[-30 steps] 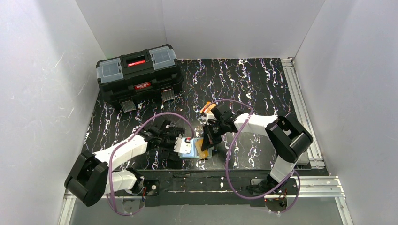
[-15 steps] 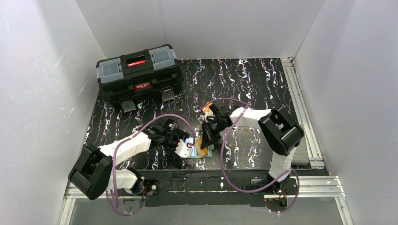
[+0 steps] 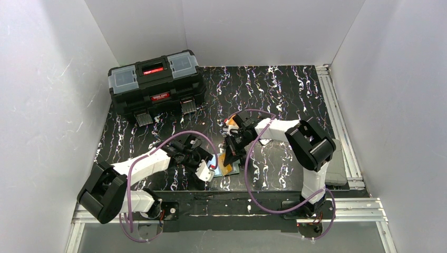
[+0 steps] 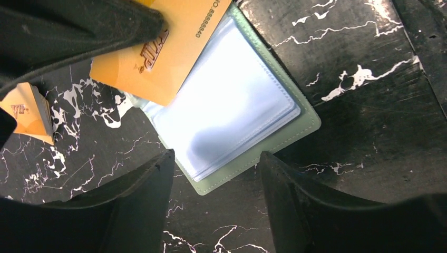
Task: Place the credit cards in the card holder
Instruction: Insert the credit card into the card holder.
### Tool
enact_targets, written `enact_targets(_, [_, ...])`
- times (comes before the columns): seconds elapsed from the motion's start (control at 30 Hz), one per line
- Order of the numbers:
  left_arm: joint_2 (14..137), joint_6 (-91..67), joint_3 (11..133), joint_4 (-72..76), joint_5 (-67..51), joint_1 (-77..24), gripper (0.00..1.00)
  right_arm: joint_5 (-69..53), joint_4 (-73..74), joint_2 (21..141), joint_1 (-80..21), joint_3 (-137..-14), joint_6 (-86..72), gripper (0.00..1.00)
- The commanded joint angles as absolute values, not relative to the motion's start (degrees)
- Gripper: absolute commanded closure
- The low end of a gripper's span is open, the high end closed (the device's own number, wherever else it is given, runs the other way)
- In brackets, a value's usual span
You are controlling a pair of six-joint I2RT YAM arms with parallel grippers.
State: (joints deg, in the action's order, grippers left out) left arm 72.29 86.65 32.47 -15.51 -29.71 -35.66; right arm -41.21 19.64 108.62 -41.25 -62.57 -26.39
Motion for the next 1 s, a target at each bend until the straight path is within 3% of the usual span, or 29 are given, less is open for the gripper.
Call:
enact_targets(0.0, [73.07, 90.93, 31.5, -17.81, -33.82, -36.09, 0.43, -43.09, 20.09, 110.24, -41.22, -65.07, -25.1, 0.99])
enact_targets(0.2, [73.28, 94.56, 31.3, -21.06, -33.88, -36.12, 0.53, -43.64, 18.49, 109.69, -40.48, -63.5, -24.49, 0.99])
enact_targets(0.7, [75.85, 103.22, 33.99, -31.11, -34.13, -36.1, 0.54, -42.21, 13.69, 110.73, -39.82, -63.42, -26.96, 0.99])
enact_targets(0.97, [75.92, 104.5, 33.61, -31.11, -32.8, -36.21, 0.61, -42.58, 11.94, 111.39, -39.9, -62.36, -28.21, 0.99])
